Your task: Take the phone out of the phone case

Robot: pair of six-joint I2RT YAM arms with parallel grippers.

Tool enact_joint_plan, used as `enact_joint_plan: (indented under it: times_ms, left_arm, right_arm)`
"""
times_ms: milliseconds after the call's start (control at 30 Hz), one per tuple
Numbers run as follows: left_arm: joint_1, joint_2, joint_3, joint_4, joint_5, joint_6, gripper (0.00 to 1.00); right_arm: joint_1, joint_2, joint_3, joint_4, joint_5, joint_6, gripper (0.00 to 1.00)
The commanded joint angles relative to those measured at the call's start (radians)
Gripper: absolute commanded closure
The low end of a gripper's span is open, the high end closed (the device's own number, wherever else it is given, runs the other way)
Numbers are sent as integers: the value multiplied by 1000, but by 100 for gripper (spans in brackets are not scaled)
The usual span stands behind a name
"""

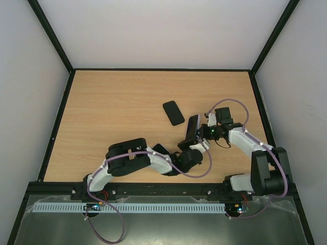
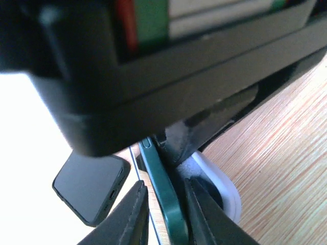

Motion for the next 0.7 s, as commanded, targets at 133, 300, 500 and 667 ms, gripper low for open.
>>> enact_joint_plan:
  times_ms: [133,300,500,667]
  left_arm:
    - [53,-166,-70,-2,-88,-123,97]
    - [55,-267,-108,-74,-47,-262,97]
    - [53,-361,-152,-103,-2,-360,97]
    - [53,-420,-180,-105,9,-394,97]
  right_arm:
    - [11,-79,-26,-83,24,-1,98]
    - [11,-147,-46,-52,89,16,98]
    - [11,-180,-59,-37,116,23,98]
    - [11,-172,-61,-35,128,28,98]
